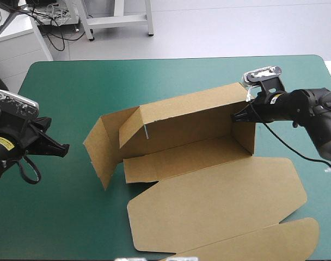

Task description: Fold the box

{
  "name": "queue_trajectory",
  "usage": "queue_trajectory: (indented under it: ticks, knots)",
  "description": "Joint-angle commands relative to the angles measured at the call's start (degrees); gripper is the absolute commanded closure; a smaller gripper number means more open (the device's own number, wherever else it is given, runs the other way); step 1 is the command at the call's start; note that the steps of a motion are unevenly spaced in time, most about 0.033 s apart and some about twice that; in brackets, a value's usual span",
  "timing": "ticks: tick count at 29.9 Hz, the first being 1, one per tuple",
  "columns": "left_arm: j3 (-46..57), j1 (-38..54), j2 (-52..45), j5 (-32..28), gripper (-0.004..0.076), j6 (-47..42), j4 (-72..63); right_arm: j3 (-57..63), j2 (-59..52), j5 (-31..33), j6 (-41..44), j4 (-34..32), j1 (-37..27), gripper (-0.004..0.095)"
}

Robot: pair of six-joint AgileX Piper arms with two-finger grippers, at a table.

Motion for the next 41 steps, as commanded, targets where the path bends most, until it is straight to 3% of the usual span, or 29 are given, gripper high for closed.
queue_trajectory:
  ticks: [1,8,19,22,26,29,41]
  knots:
    - [-1.34,0.09,-0.39,-3.36,0.0734,-0.76,-0.08,-3.3,3.2,6.81,1.84,0.37,-0.2,0.0928]
    - [-1.34,0.09,-0.39,-3.36,0.0734,-0.76,0.2,-6.38,11.36,10.05,2.45,1.25,-0.2,0.0928]
    - [-1.34,0.09,-0.39,-3.36,0.0734,-0.76,0.2,-16.47,22.93,9.12,1.55,1.57,-0.2,0.0906]
    - [-1.34,0.09,-0.27,-3.47,0.0734,-0.87,0.2,-19.47,25.0,8.15,1.08,1.8,-0.2,0.0792]
    - [-1.34,0.09,-0.27,-3.35,0.0734,-1.29,0.2,-22.32,26.29,8.0,1.52,2.16,-0.2,0.0478]
    - [-1.34,0.09,-0.27,-3.35,0.0734,-1.77,0.2,-23.9,26.18,8.08,1.77,2.24,-0.2,0.0295]
    - [-1.25,0.09,-0.27,-3.35,0.0734,-2.03,0.2,-30.55,25.14,20.51,3.35,-0.71,-0.2,0.0271]
